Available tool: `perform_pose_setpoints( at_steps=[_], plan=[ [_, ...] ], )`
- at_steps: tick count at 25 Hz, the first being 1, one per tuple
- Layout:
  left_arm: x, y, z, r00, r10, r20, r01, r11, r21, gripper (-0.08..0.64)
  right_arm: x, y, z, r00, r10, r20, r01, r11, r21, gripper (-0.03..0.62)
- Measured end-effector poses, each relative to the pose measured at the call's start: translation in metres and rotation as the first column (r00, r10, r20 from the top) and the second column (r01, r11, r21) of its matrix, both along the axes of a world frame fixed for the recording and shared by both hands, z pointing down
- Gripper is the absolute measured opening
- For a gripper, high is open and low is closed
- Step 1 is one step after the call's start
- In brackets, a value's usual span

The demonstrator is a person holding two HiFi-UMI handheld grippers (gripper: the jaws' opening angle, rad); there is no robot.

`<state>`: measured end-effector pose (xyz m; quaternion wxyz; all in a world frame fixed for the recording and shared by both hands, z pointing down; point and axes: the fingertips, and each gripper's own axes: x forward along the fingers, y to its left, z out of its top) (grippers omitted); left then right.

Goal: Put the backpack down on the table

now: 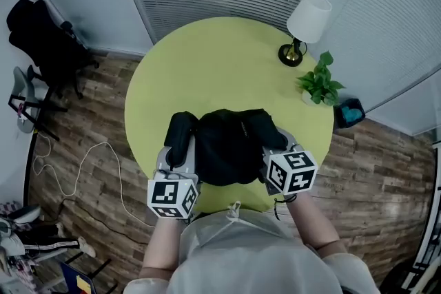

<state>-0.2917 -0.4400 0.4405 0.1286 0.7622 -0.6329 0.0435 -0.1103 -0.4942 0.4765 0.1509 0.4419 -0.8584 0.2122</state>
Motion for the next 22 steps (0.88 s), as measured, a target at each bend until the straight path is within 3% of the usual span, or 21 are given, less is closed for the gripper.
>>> perform_pose_setpoints(
  at_steps=[9,16,22],
  plan=[
    [-0.032,-0.058,0.036,0.997,0.078,0.001,-0.078,0.996,-0.047,0.035,-0.026,-0.045,0.032,0.996,0.084,-0.037,-0.084,0.996,-0.025,0.037],
    [-0.036,-0.078,0.062,0.995,0.100,-0.015,-0.101,0.990,-0.100,0.035,-0.028,-0.063,0.057,0.992,0.108,-0.066,-0.112,0.992,-0.057,0.038],
    [-0.033,-0.094,0.066,0.992,0.125,-0.006,-0.125,0.988,-0.088,0.035,-0.025,-0.079,0.065,0.989,0.124,-0.078,-0.130,0.988,-0.077,0.041]
  ],
)
